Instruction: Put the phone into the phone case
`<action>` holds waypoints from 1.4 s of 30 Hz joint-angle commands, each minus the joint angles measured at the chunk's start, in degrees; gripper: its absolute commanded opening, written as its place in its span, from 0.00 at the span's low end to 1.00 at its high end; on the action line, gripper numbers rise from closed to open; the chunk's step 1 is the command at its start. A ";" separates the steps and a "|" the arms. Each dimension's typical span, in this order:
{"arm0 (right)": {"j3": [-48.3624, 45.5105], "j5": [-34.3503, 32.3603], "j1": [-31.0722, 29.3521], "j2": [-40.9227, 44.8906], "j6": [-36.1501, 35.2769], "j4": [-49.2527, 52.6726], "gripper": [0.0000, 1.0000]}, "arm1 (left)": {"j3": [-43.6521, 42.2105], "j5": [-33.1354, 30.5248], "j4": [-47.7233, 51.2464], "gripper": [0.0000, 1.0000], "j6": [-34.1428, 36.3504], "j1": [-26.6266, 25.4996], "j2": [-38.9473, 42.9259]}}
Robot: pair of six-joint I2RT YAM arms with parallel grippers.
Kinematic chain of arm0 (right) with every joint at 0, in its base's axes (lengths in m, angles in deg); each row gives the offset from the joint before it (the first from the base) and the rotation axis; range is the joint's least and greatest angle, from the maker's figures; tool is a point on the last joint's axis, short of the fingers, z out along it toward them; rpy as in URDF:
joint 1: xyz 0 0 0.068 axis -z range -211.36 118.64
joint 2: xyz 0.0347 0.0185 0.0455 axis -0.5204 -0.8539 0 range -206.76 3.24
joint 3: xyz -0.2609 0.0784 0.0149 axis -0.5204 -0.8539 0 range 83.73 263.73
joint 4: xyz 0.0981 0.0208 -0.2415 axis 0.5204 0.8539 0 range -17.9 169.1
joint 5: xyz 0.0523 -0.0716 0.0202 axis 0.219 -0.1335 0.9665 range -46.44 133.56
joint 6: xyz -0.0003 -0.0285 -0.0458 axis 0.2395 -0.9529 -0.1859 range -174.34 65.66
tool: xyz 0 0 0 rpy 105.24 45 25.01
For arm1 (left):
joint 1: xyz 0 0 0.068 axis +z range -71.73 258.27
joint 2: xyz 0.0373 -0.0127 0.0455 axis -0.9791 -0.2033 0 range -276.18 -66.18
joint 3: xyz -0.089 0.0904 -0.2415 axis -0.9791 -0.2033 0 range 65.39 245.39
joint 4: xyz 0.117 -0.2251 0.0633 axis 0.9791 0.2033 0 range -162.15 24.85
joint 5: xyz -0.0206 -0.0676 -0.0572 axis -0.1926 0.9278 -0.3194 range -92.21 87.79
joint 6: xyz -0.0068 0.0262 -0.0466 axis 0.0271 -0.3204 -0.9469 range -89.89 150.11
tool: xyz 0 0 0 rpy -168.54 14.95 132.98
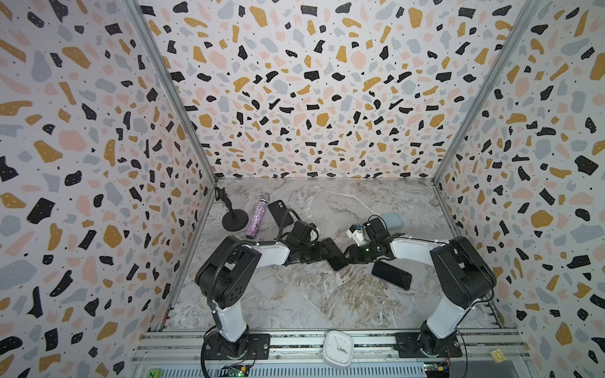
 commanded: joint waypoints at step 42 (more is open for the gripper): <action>-2.50 -5.34 -6.94 5.56 -0.92 2.93 0.43 | -2.02 -3.72 13.11 0.28 2.51 -7.08 5.74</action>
